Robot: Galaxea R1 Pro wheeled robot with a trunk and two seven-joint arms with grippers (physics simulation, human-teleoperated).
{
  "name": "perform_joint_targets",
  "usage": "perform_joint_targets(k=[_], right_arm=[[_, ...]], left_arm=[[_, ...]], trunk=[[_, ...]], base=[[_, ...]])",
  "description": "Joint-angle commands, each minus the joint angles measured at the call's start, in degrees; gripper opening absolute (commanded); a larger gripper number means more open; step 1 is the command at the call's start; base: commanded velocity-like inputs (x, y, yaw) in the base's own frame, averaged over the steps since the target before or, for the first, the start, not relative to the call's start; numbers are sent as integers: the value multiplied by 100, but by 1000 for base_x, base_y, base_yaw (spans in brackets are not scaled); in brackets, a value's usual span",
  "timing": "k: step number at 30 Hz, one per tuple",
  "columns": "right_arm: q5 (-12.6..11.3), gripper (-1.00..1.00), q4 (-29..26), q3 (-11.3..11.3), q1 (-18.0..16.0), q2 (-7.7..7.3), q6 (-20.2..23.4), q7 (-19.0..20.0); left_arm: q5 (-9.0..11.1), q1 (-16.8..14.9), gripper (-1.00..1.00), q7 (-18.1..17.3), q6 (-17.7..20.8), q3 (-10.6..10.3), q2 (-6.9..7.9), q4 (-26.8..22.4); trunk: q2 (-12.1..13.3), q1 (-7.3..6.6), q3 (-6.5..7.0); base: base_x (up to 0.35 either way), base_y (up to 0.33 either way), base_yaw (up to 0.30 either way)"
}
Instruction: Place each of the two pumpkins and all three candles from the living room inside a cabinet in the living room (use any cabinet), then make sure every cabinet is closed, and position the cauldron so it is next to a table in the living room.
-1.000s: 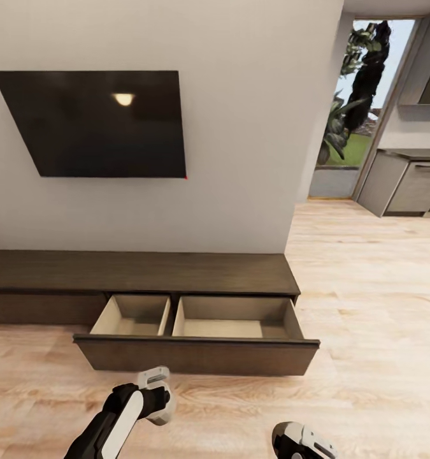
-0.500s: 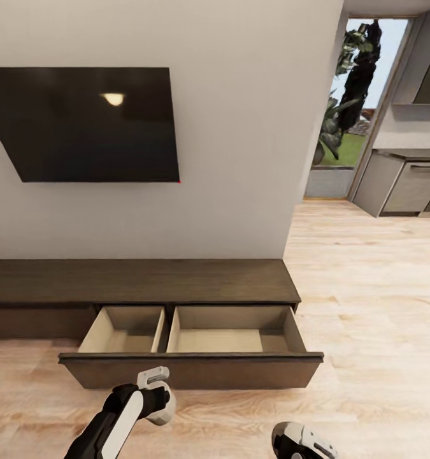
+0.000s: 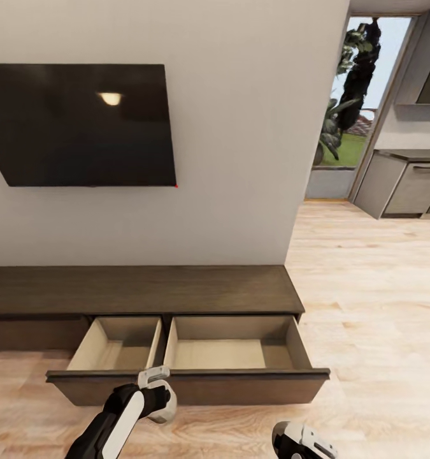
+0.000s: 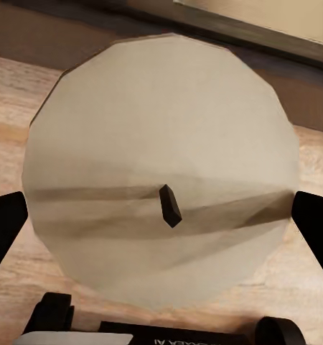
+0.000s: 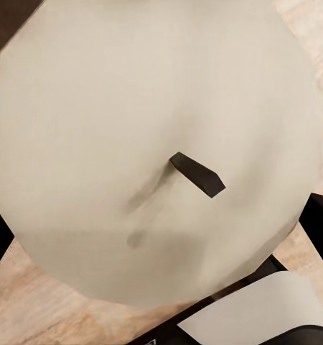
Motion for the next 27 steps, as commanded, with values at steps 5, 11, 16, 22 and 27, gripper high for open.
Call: perform_joint_targets(k=[5, 11, 16, 22, 27], right_arm=[[-58, -100, -11, 14, -3, -6, 21, -19], [-86, -100, -11, 22, -3, -11, 26, -7], [-31, -100, 150, 24, -3, -11, 26, 0], [3, -100, 306, 33, -3, -11, 21, 1], [9, -100, 363, 59, -3, -11, 16, 1]], left_arm=[[53, -3, -100, 61, -66, -417, 10, -7], [57, -3, -100, 61, -118, -462, 1, -16], [57, -3, -100, 69, -119, -468, 1, -9], [50, -3, -100, 70, -119, -471, -2, -8], [48, -3, -100, 70, -119, -472, -5, 5]], trunk=[[-3, 2, -5], [157, -86, 66], [358, -196, 156], [599, -328, 264], [799, -438, 354]], base=[[87, 0, 0], [6, 0, 0], [0, 0, 0], [0, 0, 0], [0, 0, 0]])
